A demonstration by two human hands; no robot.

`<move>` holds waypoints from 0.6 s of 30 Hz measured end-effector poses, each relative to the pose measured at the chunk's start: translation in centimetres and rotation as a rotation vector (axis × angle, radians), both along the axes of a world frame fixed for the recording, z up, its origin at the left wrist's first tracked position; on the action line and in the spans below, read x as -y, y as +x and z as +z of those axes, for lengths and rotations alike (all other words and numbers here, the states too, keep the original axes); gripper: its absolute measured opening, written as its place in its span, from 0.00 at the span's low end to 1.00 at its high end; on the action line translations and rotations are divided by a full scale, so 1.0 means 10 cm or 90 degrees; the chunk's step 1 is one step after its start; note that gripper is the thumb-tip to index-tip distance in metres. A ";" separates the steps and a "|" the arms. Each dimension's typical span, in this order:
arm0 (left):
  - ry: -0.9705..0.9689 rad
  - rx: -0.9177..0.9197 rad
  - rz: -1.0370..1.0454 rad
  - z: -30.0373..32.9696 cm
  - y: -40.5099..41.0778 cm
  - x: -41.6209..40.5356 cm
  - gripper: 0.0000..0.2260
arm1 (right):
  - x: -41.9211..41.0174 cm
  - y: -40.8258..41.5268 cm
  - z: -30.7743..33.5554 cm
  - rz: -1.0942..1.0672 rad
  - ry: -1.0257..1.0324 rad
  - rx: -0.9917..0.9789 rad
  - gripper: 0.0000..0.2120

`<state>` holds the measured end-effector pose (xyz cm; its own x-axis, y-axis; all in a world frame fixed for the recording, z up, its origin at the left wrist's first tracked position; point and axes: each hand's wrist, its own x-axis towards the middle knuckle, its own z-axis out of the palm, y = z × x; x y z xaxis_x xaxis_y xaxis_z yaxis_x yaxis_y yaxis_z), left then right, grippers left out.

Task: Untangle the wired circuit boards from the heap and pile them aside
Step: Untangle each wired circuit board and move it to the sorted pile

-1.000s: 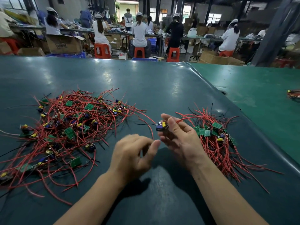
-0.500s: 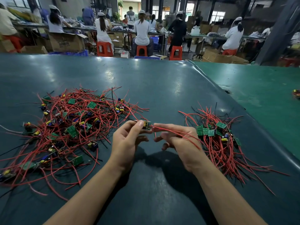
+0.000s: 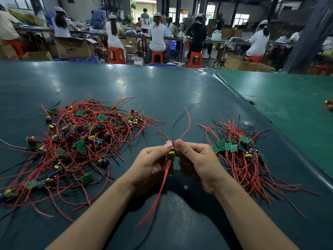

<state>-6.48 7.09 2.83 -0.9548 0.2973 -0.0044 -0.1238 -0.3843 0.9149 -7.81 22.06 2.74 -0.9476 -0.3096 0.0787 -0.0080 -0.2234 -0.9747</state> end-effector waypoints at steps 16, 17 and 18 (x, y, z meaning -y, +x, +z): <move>-0.085 0.009 -0.156 -0.01 0.04 0.02 0.14 | -0.15 -0.10 0.12 -0.138 -0.142 0.102 0.16; -0.089 0.004 -0.165 -0.01 0.04 0.02 0.14 | -0.14 -0.11 0.11 -0.136 -0.172 0.135 0.19; -0.093 -0.003 -0.176 -0.01 0.04 0.02 0.14 | -0.13 -0.12 0.11 -0.128 -0.205 0.168 0.21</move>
